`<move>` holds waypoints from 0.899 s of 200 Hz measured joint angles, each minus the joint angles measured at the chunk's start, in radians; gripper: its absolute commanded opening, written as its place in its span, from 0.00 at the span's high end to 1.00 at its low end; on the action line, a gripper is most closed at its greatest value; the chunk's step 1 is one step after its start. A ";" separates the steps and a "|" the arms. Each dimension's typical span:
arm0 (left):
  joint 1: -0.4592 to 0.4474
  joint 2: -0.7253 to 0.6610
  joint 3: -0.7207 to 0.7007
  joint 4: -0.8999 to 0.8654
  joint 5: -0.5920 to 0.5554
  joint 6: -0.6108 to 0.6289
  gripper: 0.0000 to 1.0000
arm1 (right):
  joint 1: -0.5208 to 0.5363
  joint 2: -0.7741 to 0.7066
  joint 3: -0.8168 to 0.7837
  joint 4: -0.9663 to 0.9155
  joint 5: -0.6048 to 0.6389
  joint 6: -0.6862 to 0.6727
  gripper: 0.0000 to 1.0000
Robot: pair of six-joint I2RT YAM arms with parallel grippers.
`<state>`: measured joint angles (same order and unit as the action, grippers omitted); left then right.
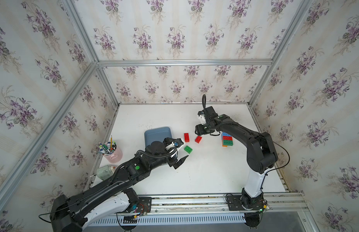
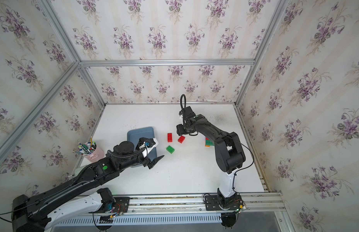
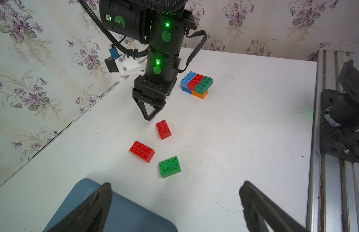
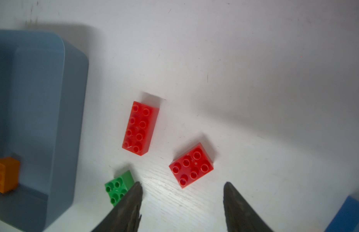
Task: Assemble a rectangle with lego
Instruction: Adjust the lego brick at the center of the board.
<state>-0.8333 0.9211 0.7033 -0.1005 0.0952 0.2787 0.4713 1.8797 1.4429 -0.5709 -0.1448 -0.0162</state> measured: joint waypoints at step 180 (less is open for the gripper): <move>0.000 0.005 -0.001 0.000 -0.053 0.000 0.00 | 0.006 0.138 0.006 -0.041 -0.027 -0.376 0.25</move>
<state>-0.8333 0.9257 0.7025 -0.1005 0.0425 0.2787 0.4774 2.0178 1.4490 -0.6121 -0.1722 -0.3920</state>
